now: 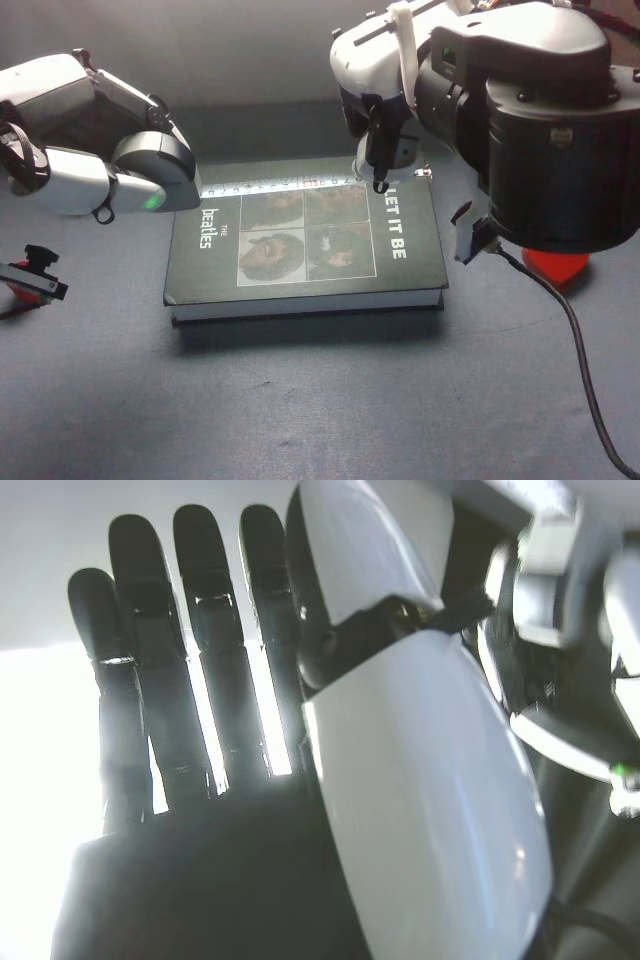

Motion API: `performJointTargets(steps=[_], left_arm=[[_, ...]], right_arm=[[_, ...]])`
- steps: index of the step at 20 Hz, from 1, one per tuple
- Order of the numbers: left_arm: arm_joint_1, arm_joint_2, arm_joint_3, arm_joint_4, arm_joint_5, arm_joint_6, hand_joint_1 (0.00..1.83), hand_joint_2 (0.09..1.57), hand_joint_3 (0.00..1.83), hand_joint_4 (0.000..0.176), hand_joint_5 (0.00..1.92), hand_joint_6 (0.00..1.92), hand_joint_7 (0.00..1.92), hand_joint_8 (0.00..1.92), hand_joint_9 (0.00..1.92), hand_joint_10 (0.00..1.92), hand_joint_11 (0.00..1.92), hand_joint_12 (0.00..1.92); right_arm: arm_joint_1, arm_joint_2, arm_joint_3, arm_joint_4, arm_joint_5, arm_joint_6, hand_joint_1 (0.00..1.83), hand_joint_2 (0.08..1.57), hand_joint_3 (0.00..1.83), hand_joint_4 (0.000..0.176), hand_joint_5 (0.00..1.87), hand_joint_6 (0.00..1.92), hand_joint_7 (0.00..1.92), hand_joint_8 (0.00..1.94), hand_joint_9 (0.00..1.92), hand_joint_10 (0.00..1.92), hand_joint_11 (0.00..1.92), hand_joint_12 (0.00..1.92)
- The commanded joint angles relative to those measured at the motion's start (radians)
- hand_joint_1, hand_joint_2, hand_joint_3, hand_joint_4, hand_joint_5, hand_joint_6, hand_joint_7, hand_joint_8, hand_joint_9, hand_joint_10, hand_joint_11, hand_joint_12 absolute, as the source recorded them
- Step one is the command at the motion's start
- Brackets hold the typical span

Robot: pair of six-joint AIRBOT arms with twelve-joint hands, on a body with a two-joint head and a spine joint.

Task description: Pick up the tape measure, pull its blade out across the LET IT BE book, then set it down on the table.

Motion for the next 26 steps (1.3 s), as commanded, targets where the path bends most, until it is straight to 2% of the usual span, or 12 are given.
performJointTargets(steps=[1, 7, 10, 21, 23, 26], left_arm=[[-0.013, 0.001, 0.004, -0.013, -0.130, -0.013, 1.39, 1.08, 0.00, 0.000, 1.01, 0.69, 1.05, 0.90, 0.98, 1.21, 1.02, 1.08], [-0.013, 0.000, 0.004, -0.014, -0.131, -0.013, 1.39, 1.08, 0.00, 0.000, 1.01, 0.69, 1.05, 0.90, 0.97, 1.22, 1.01, 1.08], [-0.015, 0.000, 0.004, -0.015, -0.131, -0.013, 1.39, 1.08, 0.00, 0.000, 1.01, 0.69, 1.06, 0.90, 0.97, 1.22, 1.01, 1.08], [-0.016, 0.000, 0.002, -0.022, -0.131, -0.013, 1.38, 1.09, 0.00, 0.000, 0.97, 0.72, 1.05, 0.91, 0.96, 1.23, 1.01, 1.08], [-0.016, 0.001, 0.003, -0.022, -0.131, -0.013, 1.40, 1.05, 0.00, 0.000, 1.08, 0.54, 1.14, 0.77, 1.05, 1.16, 1.02, 1.08], [-0.016, 0.001, 0.003, -0.022, -0.133, -0.013, 1.40, 1.05, 0.00, 0.000, 1.09, 0.52, 1.15, 0.76, 1.05, 1.15, 1.03, 1.08]], right_arm=[[0.005, 0.002, 0.003, -0.078, -0.008, -0.006, 1.02, 1.12, 0.00, 0.000, 0.78, 0.00, 0.85, 0.00, 0.82, 0.00, 0.36, 1.06], [-0.006, -0.022, 0.043, -0.057, -0.038, -0.004, 1.02, 1.12, 0.00, 0.000, 0.74, 0.00, 0.81, 0.00, 0.82, 0.00, 0.36, 1.06], [-0.004, -0.039, 0.076, -0.001, -0.058, -0.043, 1.02, 1.12, 0.00, 0.000, 0.74, 0.00, 0.81, 0.00, 0.81, 0.00, 0.36, 1.07], [-0.009, -0.039, 0.063, 0.038, -0.052, -0.064, 1.02, 1.13, 0.00, 0.000, 0.76, 0.01, 0.82, 0.00, 0.82, 0.00, 0.36, 1.06], [-0.005, -0.039, 0.063, 0.036, -0.053, -0.066, 1.02, 1.13, 0.00, 0.000, 0.75, 0.01, 0.82, 0.00, 0.82, 0.00, 0.37, 1.06], [-0.002, -0.039, 0.063, 0.035, -0.054, -0.069, 1.02, 1.13, 0.00, 0.000, 0.75, 0.01, 0.83, 0.01, 0.83, 0.01, 0.37, 1.07]])
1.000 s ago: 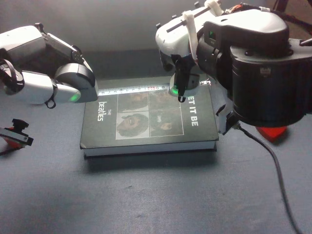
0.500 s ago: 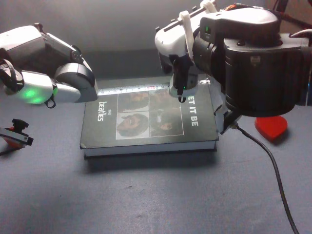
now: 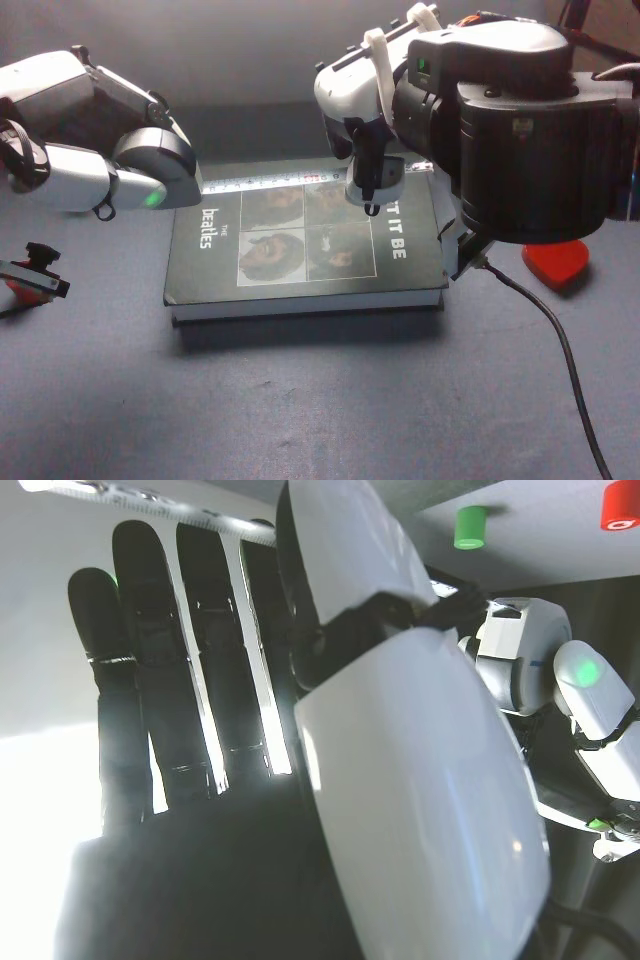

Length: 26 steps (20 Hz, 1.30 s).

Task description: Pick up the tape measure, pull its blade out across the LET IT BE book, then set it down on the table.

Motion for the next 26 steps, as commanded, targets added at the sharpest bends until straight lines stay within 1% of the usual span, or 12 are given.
performJointTargets(steps=[1, 2, 3, 5, 11, 12, 16, 18, 22, 24, 26], left_arm=[[-0.014, 0.001, 0.003, -0.010, -0.129, -0.013, 1.40, 1.05, 0.00, 0.000, 1.09, 0.52, 1.15, 0.76, 1.05, 1.15, 1.03, 1.08], [-0.013, 0.001, 0.003, -0.010, -0.131, -0.013, 1.40, 1.05, 0.00, 0.000, 1.09, 0.52, 1.15, 0.76, 1.05, 1.15, 1.02, 1.08], [-0.011, 0.003, 0.003, -0.012, -0.132, -0.013, 1.39, 1.08, 0.00, 0.000, 1.00, 0.67, 1.08, 0.86, 0.99, 1.20, 1.02, 1.07], [-0.010, 0.004, 0.003, -0.014, -0.132, -0.013, 1.40, 1.05, 0.00, 0.000, 1.07, 0.56, 1.14, 0.77, 1.04, 1.17, 1.02, 1.09], [-0.009, 0.004, 0.000, -0.015, -0.132, -0.013, 1.40, 1.05, 0.00, 0.000, 1.08, 0.54, 1.15, 0.77, 1.05, 1.16, 1.02, 1.09], [-0.009, 0.004, 0.000, -0.015, -0.132, -0.013, 1.39, 1.08, 0.00, 0.000, 0.99, 0.69, 1.08, 0.87, 0.98, 1.22, 1.02, 1.08], [-0.009, 0.004, 0.001, -0.015, -0.132, -0.013, 1.38, 1.10, 0.00, 0.000, 0.96, 0.75, 1.05, 0.91, 0.96, 1.25, 1.01, 1.09], [-0.009, 0.004, 0.001, -0.015, -0.132, -0.013, 1.39, 1.09, 0.00, 0.000, 0.99, 0.72, 1.05, 0.91, 0.96, 1.23, 1.01, 1.10], [-0.010, 0.003, 0.001, -0.015, -0.132, -0.013, 1.39, 1.09, 0.00, 0.000, 1.00, 0.72, 1.05, 0.90, 0.97, 1.22, 1.01, 1.09], [-0.011, 0.003, 0.002, -0.015, -0.132, -0.013, 1.39, 1.08, 0.00, 0.000, 1.00, 0.71, 1.05, 0.90, 0.97, 1.21, 1.02, 1.07], [-0.011, 0.003, 0.002, -0.015, -0.132, -0.013, 1.39, 1.08, 0.00, 0.000, 1.01, 0.70, 1.05, 0.90, 0.97, 1.21, 1.03, 1.07]], right_arm=[[0.012, 0.004, -0.003, -0.072, -0.006, -0.003, 1.02, 1.13, 0.00, 0.000, 0.75, 0.01, 0.83, 0.01, 0.84, 0.01, 0.38, 1.07], [0.013, 0.005, -0.003, -0.072, -0.007, -0.004, 1.02, 1.13, 0.00, 0.000, 0.75, 0.00, 0.83, 0.01, 0.85, 0.01, 0.39, 1.08], [0.013, 0.006, -0.003, -0.076, -0.009, -0.006, 1.02, 1.13, 0.00, 0.000, 0.75, 0.00, 0.84, 0.01, 0.86, 0.02, 0.40, 1.08], [0.014, 0.006, -0.004, -0.093, -0.009, -0.005, 1.02, 1.13, 0.00, 0.000, 0.75, 0.01, 0.85, 0.01, 0.86, 0.02, 0.40, 1.08], [0.017, 0.009, -0.014, -0.115, -0.007, -0.003, 1.02, 1.13, 0.00, 0.000, 0.77, 0.01, 0.85, 0.01, 0.85, 0.01, 0.39, 1.07], [0.016, 0.009, -0.014, -0.115, -0.006, -0.003, 1.02, 1.13, 0.00, 0.000, 0.76, 0.01, 0.84, 0.01, 0.85, 0.01, 0.38, 1.07], [0.018, 0.009, -0.014, -0.118, -0.007, -0.004, 1.02, 1.13, 0.00, 0.000, 0.79, 0.02, 0.85, 0.01, 0.84, 0.01, 0.38, 1.06], [0.017, 0.009, -0.014, -0.118, -0.006, -0.005, 1.01, 1.13, 0.00, 0.000, 0.80, 0.02, 0.85, 0.01, 0.85, 0.01, 0.36, 1.05], [0.015, 0.009, -0.016, -0.118, -0.003, -0.004, 1.02, 1.13, 0.00, 0.000, 0.80, 0.01, 0.86, 0.01, 0.85, 0.01, 0.37, 1.05], [0.014, 0.009, -0.017, -0.118, -0.002, -0.002, 1.02, 1.13, 0.00, 0.000, 0.79, 0.01, 0.85, 0.00, 0.86, 0.01, 0.37, 1.05], [0.012, 0.009, -0.018, -0.118, -0.002, -0.001, 1.02, 1.13, 0.00, 0.000, 0.82, 0.02, 0.88, 0.01, 0.87, 0.01, 0.40, 1.06]])
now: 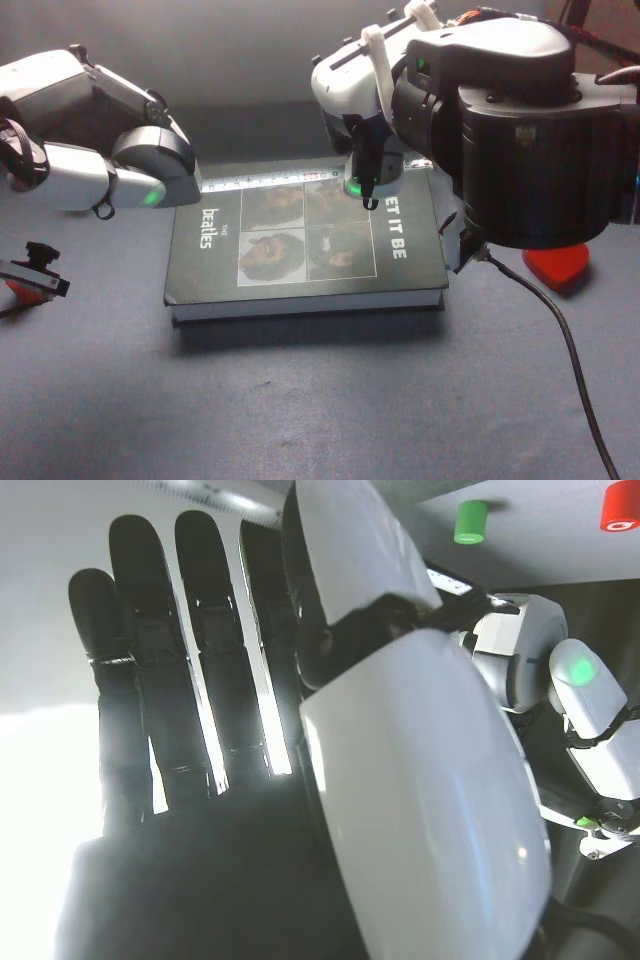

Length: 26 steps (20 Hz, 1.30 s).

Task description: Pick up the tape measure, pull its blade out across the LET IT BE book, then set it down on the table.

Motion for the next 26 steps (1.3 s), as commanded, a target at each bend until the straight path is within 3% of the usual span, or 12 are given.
performJointTargets(steps=[1, 3, 4, 5, 8, 15, 26], left_arm=[[-0.012, 0.003, 0.002, -0.012, -0.128, -0.013, 1.39, 1.08, 0.00, 0.000, 1.01, 0.70, 1.05, 0.90, 0.97, 1.21, 1.03, 1.07], [-0.011, 0.003, 0.002, -0.012, -0.128, -0.013, 1.39, 1.08, 0.00, 0.000, 1.01, 0.70, 1.05, 0.90, 0.97, 1.21, 1.02, 1.07], [-0.011, 0.003, 0.003, -0.012, -0.128, -0.013, 1.39, 1.08, 0.00, 0.000, 1.01, 0.70, 1.05, 0.90, 0.97, 1.21, 1.02, 1.07], [-0.011, 0.003, 0.004, -0.012, -0.129, -0.013, 1.38, 1.09, 0.00, 0.000, 0.99, 0.72, 1.05, 0.92, 0.96, 1.23, 1.02, 1.08], [-0.011, 0.002, 0.005, -0.012, -0.131, -0.013, 1.38, 1.09, 0.00, 0.000, 0.98, 0.73, 1.04, 0.92, 0.96, 1.23, 1.02, 1.08], [-0.010, 0.002, 0.003, -0.011, -0.131, -0.013, 1.38, 1.09, 0.00, 0.000, 0.99, 0.73, 1.04, 0.92, 0.97, 1.23, 1.01, 1.08], [-0.006, 0.002, 0.003, -0.011, -0.133, -0.013, 1.39, 1.09, 0.00, 0.000, 1.00, 0.71, 1.05, 0.90, 0.97, 1.22, 1.01, 1.09]], right_arm=[[0.010, 0.004, -0.005, -0.074, -0.003, 0.000, 1.02, 1.13, 0.00, 0.000, 0.84, 0.02, 0.90, 0.02, 0.88, 0.02, 0.43, 1.07], [0.008, 0.004, -0.007, -0.074, -0.002, 0.000, 1.02, 1.14, 0.00, 0.000, 0.85, 0.03, 0.91, 0.02, 0.90, 0.03, 0.45, 1.08], [0.007, 0.004, -0.008, -0.074, -0.001, 0.000, 1.17, 1.16, 0.00, 0.000, 0.87, 0.92, 1.02, 0.72, 1.00, 0.03, 0.57, 1.08], [0.006, 0.004, -0.009, -0.074, -0.001, 0.000, 1.19, 1.15, 0.00, 0.002, 0.85, 1.11, 1.00, 0.93, 1.08, 0.06, 0.64, 1.15], [0.006, 0.004, -0.010, -0.076, -0.001, 0.000, 1.20, 1.14, 0.00, 0.010, 0.87, 1.11, 1.00, 1.00, 1.14, 0.10, 0.66, 1.27], [-0.005, 0.024, -0.020, -0.078, 0.002, -0.003, 1.20, 1.14, 0.00, 0.003, 0.87, 1.10, 1.01, 0.99, 1.14, 0.11, 0.67, 1.28], [-0.007, 0.135, -0.076, -0.075, -0.015, -0.012, 1.21, 1.13, 0.00, 0.000, 0.86, 1.09, 1.04, 0.98, 1.15, 0.14, 0.68, 1.26]])
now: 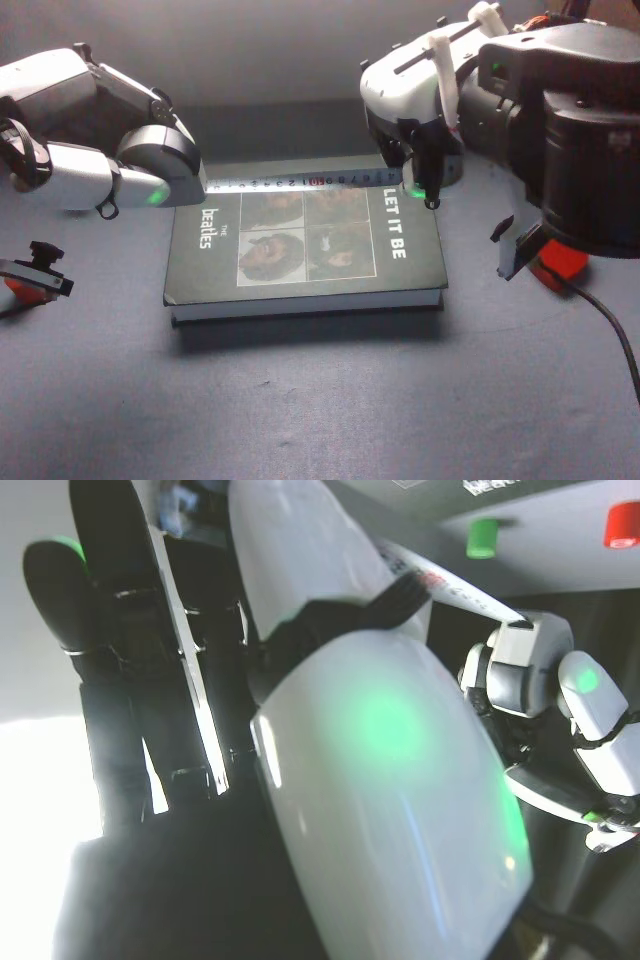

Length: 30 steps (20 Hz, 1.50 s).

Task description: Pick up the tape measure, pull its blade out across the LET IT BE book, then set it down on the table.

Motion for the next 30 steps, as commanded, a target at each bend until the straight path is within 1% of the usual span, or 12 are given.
performJointTargets(steps=[1, 7, 8, 9, 13, 17, 20, 27, 30], left_arm=[[-0.010, 0.003, 0.003, -0.014, -0.119, -0.007, 1.39, 1.09, 0.00, 0.000, 1.00, 0.71, 1.05, 0.90, 0.97, 1.22, 1.01, 1.09], [-0.008, 0.003, 0.004, -0.014, -0.121, -0.007, 1.39, 1.09, 0.00, 0.000, 0.99, 0.71, 1.06, 0.90, 0.97, 1.22, 1.02, 1.09], [-0.008, 0.003, 0.004, -0.014, -0.123, -0.007, 1.39, 1.09, 0.00, 0.000, 0.99, 0.71, 1.05, 0.90, 0.97, 1.22, 1.01, 1.09], [-0.008, 0.003, 0.004, -0.014, -0.124, -0.007, 1.39, 1.09, 0.00, 0.000, 1.00, 0.70, 1.05, 0.91, 0.97, 1.22, 1.01, 1.09], [-0.001, 0.005, 0.006, -0.015, -0.124, -0.010, 1.39, 1.09, 0.00, 0.000, 1.00, 0.70, 1.05, 0.91, 0.97, 1.22, 1.02, 1.09], [0.002, 0.005, 0.009, -0.015, -0.125, -0.015, 1.39, 1.09, 0.00, 0.000, 1.00, 0.70, 1.05, 0.90, 0.97, 1.22, 1.02, 1.09], [0.003, 0.005, 0.009, -0.015, -0.125, -0.015, 1.39, 1.09, 0.00, 0.000, 1.00, 0.70, 1.06, 0.90, 0.96, 1.23, 1.02, 1.09], [0.003, 0.004, 0.007, -0.014, -0.125, -0.015, 1.39, 1.09, 0.00, 0.000, 1.00, 0.69, 1.05, 0.91, 0.97, 1.23, 1.02, 1.09], [0.005, 0.004, 0.007, -0.015, -0.125, -0.015, 1.38, 1.09, 0.00, 0.000, 0.98, 0.72, 1.04, 0.92, 0.96, 1.24, 1.02, 1.09]], right_arm=[[0.016, 0.020, -0.001, -0.069, 0.017, -0.015, 1.21, 1.14, 0.00, 0.000, 0.86, 1.09, 1.04, 0.98, 1.15, 0.14, 0.68, 1.26], [0.020, 0.075, -0.023, -0.069, -0.009, -0.038, 1.21, 1.13, 0.00, 0.000, 0.88, 1.08, 1.05, 0.95, 1.15, 0.16, 0.69, 1.26], [0.020, 0.084, -0.029, -0.069, -0.010, -0.044, 1.34, 1.12, 0.00, 0.000, 0.89, 1.05, 1.07, 0.86, 0.92, 1.03, 0.70, 1.26], [0.020, 0.095, -0.040, -0.070, -0.010, -0.049, 1.37, 1.12, 0.00, 0.000, 0.87, 1.07, 1.05, 0.88, 0.85, 1.27, 0.69, 1.28], [0.024, 0.134, -0.069, -0.098, 0.001, -0.056, 1.37, 1.13, 0.00, 0.000, 0.86, 1.08, 1.04, 0.88, 0.84, 1.29, 0.68, 1.30], [0.030, 0.173, -0.070, -0.099, -0.010, -0.077, 1.37, 1.13, 0.00, 0.000, 0.86, 1.08, 1.04, 0.88, 0.84, 1.29, 0.68, 1.30], [0.035, 0.204, -0.070, -0.111, -0.034, -0.077, 1.37, 1.13, 0.00, 0.000, 0.86, 1.08, 1.05, 0.88, 0.84, 1.29, 0.69, 1.30], [0.034, 0.256, -0.070, -0.119, -0.049, -0.077, 1.37, 1.13, 0.00, 0.000, 0.84, 1.09, 1.02, 0.90, 0.87, 1.28, 0.70, 1.30], [0.041, 0.284, -0.070, -0.121, -0.065, -0.077, 1.37, 1.13, 0.00, 0.000, 0.85, 1.08, 1.05, 0.88, 0.86, 1.28, 0.70, 1.29]])
